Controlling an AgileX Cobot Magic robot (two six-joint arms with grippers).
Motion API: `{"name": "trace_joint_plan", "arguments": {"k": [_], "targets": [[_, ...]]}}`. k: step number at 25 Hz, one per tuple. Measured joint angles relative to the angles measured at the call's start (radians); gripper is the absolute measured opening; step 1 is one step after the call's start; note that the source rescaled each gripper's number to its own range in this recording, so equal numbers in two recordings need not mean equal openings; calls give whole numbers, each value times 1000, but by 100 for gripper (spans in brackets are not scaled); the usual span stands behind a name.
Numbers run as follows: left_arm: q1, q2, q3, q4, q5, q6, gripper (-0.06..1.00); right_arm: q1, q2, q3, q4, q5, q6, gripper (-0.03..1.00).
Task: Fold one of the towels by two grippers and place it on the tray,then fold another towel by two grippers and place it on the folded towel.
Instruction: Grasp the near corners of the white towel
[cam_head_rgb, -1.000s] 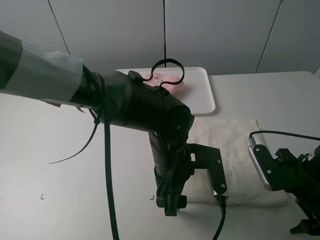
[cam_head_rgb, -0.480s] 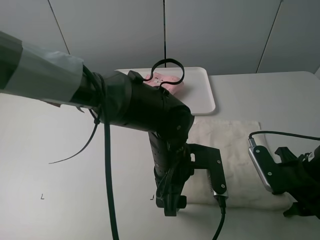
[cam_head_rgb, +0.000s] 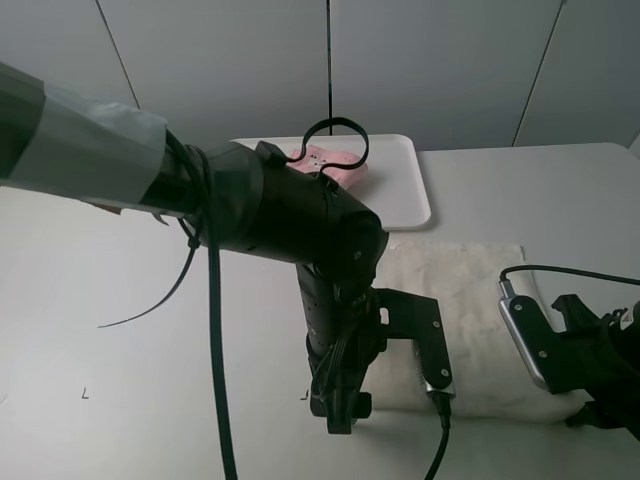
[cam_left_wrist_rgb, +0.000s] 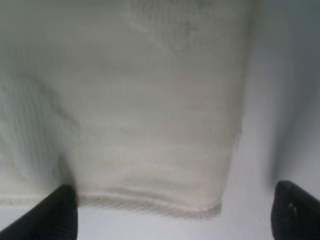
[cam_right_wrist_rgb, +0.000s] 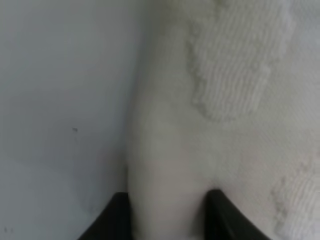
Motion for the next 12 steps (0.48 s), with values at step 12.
{"name": "trace_joint_plan", "arguments": {"k": [12], "targets": [[-55, 0, 0, 120, -34, -67, 91, 0, 0, 0, -8, -33, 12, 3]]}}
